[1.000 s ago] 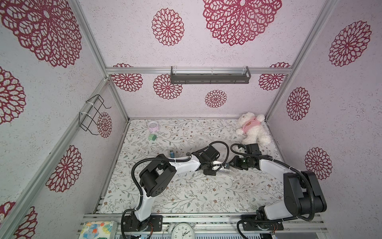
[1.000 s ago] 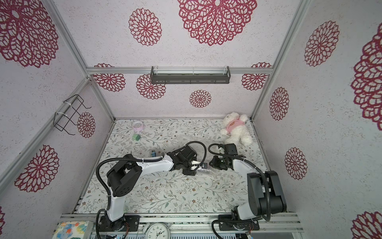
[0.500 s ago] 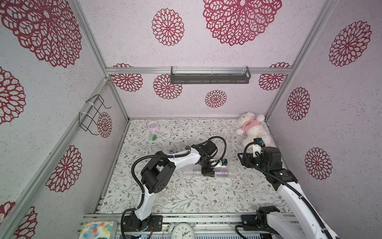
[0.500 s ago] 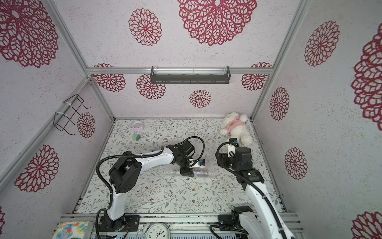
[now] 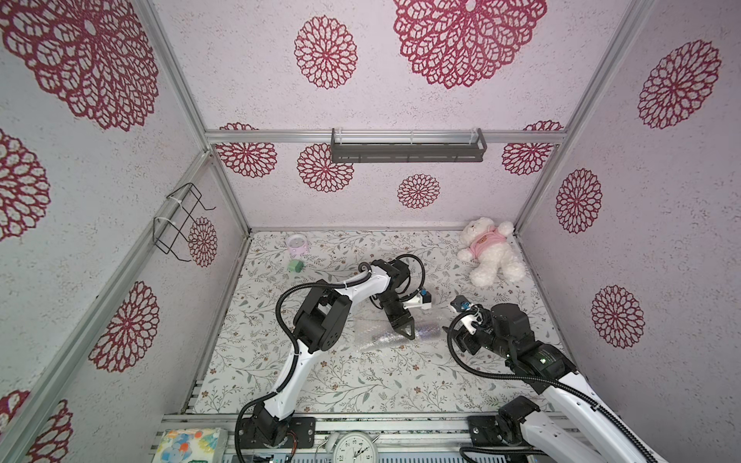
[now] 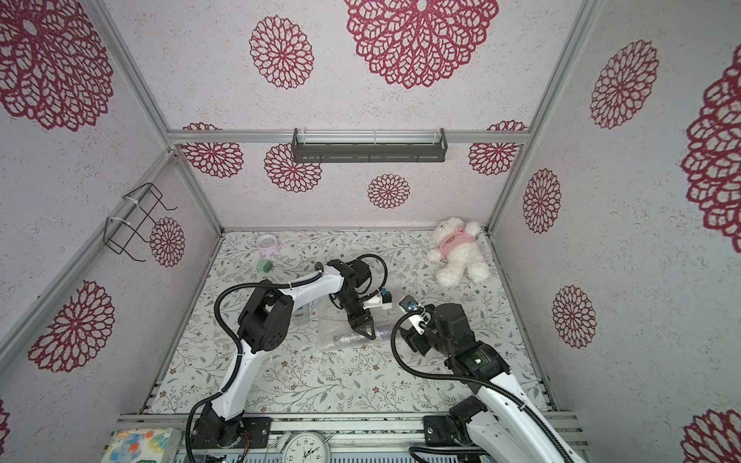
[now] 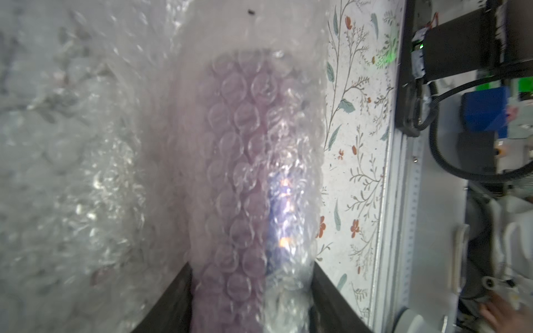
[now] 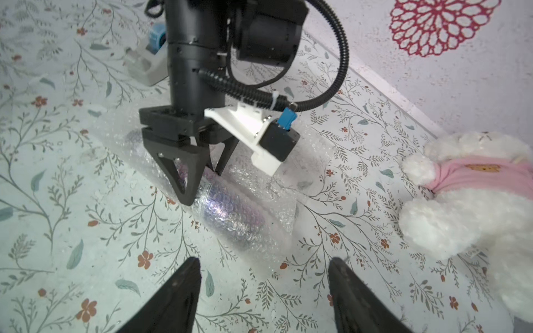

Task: Wrap wine bottles in bubble wrap
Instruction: Wrap the wine bottle in bubble wrap.

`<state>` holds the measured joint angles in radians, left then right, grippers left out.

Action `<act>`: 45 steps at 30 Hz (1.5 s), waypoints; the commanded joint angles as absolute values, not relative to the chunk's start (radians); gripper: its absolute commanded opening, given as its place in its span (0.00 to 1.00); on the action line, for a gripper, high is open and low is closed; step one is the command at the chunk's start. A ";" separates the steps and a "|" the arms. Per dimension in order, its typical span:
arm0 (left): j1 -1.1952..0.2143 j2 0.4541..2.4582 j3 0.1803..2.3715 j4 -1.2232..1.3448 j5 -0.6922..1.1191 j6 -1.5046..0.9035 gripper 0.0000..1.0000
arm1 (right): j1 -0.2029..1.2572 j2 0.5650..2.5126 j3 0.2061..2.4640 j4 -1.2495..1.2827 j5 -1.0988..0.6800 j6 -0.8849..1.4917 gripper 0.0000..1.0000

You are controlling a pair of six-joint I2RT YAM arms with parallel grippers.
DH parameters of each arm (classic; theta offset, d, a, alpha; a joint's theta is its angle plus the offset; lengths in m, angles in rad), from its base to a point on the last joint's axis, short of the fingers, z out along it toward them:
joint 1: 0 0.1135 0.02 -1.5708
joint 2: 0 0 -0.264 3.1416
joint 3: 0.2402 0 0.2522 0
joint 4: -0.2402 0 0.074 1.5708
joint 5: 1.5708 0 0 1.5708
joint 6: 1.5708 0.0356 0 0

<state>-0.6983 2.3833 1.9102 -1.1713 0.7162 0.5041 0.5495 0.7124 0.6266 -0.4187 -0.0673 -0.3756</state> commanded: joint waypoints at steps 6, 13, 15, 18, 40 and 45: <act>-0.677 2.492 1.988 -1.440 0.799 0.479 0.48 | 0.748 0.903 0.612 -0.363 0.102 -0.594 0.76; -0.663 2.508 2.026 -1.464 0.814 0.479 0.48 | 0.799 1.124 0.630 -0.252 0.093 -0.721 0.79; -0.658 2.511 2.032 -1.471 0.813 0.479 0.48 | 0.799 1.167 0.640 -0.227 0.084 -0.763 0.79; -0.652 2.512 2.031 -1.475 0.819 0.483 0.48 | 0.799 1.226 0.655 -0.210 0.069 -0.820 0.80; -0.627 2.470 2.007 -1.437 0.833 0.499 0.51 | 0.818 1.497 0.784 -0.413 -0.011 -0.775 0.41; -0.619 2.422 1.969 -1.389 0.815 0.483 0.58 | 0.833 1.505 0.808 -0.525 -0.062 -0.676 0.37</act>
